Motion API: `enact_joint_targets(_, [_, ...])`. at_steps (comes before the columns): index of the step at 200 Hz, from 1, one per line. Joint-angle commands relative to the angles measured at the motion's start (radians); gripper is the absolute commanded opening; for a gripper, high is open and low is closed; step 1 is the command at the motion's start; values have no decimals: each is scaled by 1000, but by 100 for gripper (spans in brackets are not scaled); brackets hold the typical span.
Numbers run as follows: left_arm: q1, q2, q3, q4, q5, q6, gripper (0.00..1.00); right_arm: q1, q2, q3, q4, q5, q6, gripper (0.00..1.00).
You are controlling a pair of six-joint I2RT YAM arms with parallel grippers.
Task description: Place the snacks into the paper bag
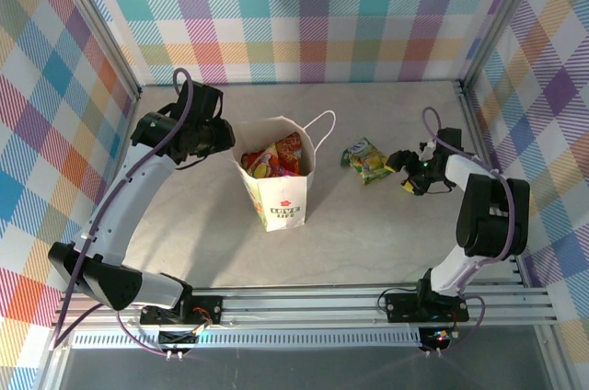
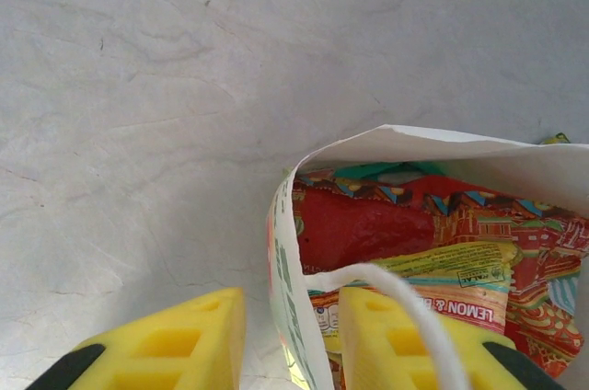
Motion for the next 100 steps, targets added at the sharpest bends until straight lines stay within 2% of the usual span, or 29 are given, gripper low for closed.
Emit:
enact_joint_targets(1, [12,-2,26,-16,-24,0,32,-8,44,65,40,-27,-7,79])
enact_joint_targets(100, [12,17,29,-27,-28,-14,33,-6,179,134,100,-115,9,79])
